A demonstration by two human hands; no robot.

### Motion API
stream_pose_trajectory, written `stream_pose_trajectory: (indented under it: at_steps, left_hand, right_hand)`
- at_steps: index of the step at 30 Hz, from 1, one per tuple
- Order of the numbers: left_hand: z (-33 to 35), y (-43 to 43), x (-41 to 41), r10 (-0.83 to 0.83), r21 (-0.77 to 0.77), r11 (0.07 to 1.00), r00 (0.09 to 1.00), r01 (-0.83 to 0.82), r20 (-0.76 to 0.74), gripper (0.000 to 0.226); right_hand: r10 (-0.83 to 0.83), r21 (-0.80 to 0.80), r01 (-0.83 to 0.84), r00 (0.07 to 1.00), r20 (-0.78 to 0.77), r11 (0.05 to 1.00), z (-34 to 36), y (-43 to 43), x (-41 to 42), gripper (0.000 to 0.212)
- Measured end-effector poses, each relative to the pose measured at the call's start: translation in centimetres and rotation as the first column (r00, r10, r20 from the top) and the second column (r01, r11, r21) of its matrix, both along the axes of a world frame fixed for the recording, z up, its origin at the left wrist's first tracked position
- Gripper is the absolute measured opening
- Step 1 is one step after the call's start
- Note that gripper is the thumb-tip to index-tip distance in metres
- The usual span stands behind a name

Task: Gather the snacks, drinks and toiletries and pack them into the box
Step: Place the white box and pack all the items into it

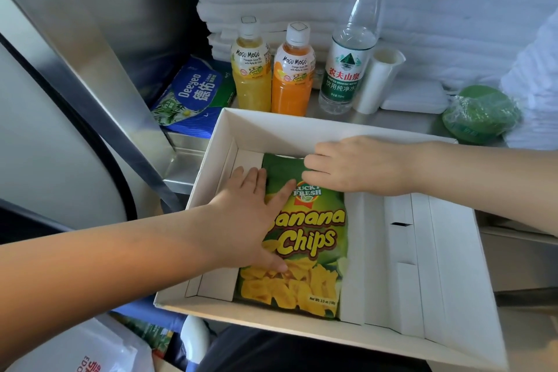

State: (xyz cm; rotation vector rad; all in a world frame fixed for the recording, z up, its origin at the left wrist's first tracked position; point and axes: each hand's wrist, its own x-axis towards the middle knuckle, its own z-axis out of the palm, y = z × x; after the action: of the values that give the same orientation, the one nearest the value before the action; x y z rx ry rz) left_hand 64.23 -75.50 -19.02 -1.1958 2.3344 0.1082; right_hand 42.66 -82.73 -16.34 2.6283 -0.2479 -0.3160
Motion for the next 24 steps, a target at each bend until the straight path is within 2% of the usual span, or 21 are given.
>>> stream_pose_trajectory:
  at_steps: [6,10,14,16,20,24]
  left_hand:
    - [-0.1,0.8,-0.2,-0.013,0.037,0.999,0.997,0.016,-0.080,0.117]
    - [-0.2,0.8,-0.2,-0.059,0.019,0.998,0.994,0.061,-0.091,0.116]
    - [-0.3,0.9,-0.1,-0.048,0.051,0.997,0.992,0.054,-0.113,0.117]
    - [-0.4,0.9,0.0,-0.044,0.057,0.997,0.991,0.051,-0.126,0.117]
    - [-0.6,0.8,0.0,-0.049,0.067,0.996,0.990,0.058,-0.129,0.117]
    - [-0.6,0.9,0.1,-0.049,0.070,0.996,0.989,0.059,-0.137,0.117]
  right_hand:
    - [-0.012,0.075,0.005,0.995,0.100,0.997,-0.7,0.0,0.4,0.035]
    - [-0.135,0.178,0.141,0.990,-0.045,0.974,-0.9,0.0,0.4,0.042]
    - [-0.080,0.344,0.107,0.993,-0.091,0.933,-0.7,0.6,-0.9,0.034]
    - [-0.079,0.388,0.126,0.988,-0.134,0.913,-0.6,1.3,-1.2,0.037]
    - [0.046,0.283,0.010,0.981,-0.190,0.959,-1.1,1.9,-0.5,0.031]
    - [0.159,0.263,-0.107,0.970,-0.184,0.959,-0.5,1.6,-0.3,0.031]
